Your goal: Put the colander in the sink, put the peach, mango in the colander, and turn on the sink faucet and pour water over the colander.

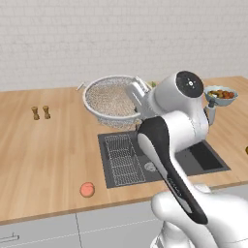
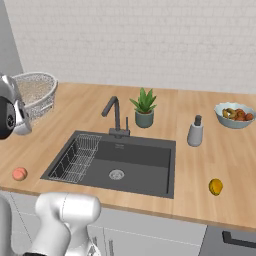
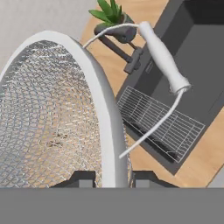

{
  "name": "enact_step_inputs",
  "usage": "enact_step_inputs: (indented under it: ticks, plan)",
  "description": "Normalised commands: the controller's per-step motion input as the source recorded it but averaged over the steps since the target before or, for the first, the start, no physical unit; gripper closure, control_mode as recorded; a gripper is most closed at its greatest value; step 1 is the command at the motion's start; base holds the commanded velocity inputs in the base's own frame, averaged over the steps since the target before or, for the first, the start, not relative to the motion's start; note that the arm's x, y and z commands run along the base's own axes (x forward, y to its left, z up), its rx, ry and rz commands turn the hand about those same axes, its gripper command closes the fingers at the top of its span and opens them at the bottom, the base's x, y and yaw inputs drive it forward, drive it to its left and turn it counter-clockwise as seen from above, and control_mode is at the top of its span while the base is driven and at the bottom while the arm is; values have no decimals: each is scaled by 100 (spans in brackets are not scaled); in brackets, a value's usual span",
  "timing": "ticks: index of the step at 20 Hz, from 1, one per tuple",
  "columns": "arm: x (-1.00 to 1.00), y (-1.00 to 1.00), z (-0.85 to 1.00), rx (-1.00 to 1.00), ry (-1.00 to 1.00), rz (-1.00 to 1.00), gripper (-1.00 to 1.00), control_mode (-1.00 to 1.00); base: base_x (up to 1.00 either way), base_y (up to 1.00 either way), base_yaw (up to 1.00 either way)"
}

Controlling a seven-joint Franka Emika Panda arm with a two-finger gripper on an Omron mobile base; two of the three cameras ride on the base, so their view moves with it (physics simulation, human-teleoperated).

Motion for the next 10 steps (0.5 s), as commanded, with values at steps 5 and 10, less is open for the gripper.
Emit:
enact_step_inputs:
  ticks: [5,10]
  plan:
    - [-52,-100,-6,-3,14,-10,100,-100,0,0,0]
    - [-61,-100,-29,0,3,-7,100,-100,0,0,0]
